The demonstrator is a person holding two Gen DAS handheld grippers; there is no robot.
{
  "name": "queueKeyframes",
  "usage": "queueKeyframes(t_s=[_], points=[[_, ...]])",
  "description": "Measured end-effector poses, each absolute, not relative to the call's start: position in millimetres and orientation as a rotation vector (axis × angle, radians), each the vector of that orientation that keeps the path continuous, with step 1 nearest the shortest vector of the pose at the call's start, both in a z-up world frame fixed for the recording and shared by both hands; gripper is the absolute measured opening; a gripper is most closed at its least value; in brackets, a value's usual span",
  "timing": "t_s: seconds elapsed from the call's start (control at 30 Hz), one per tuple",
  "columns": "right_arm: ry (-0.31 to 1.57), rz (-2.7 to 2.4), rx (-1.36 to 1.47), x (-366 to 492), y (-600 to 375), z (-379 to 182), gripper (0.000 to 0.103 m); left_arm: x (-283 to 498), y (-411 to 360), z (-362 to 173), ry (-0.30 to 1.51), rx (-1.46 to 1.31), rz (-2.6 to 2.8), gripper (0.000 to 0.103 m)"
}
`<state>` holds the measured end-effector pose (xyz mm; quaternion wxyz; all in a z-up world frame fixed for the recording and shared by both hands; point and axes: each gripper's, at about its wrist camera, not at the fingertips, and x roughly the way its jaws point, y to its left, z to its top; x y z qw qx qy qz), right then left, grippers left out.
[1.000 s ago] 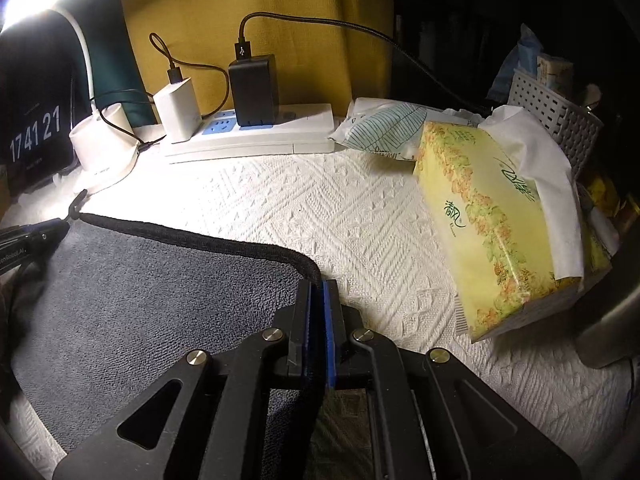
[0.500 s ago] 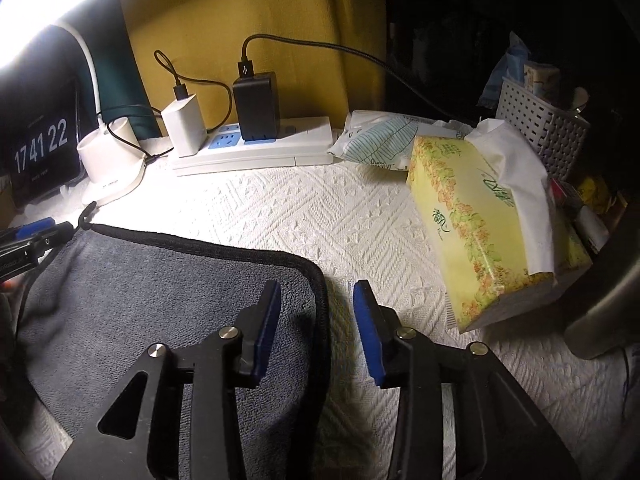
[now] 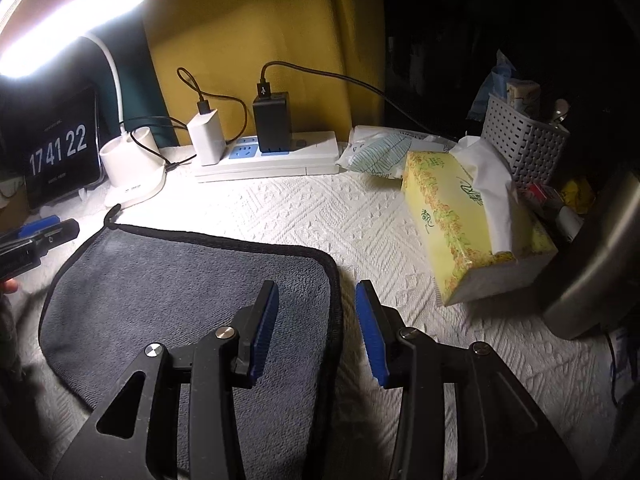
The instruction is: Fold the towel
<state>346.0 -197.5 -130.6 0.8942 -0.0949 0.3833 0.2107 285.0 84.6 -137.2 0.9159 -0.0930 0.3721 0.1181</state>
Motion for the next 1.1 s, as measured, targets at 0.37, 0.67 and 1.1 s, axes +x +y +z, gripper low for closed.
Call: queueKeyframes(t_s=[0.37, 0.67, 1.1], points=[[0.765, 0.436, -0.193, 318.9, -205.6, -113.8, 0.042, 260.2, 69.9, -121.2, 0.747, -0.199, 0.216, 0.062], [0.752, 0.437, -0.192, 297.1, -210.9, -104.9, 0.042, 241.0, 60.8, -107.5, 0.725, -0.200, 0.203, 0.062], [0.724, 0.444, -0.188, 266.4, -217.5, -93.2, 0.042, 209.0, 50.3, -97.4, 0.706, -0.207, 0.199, 0.062]])
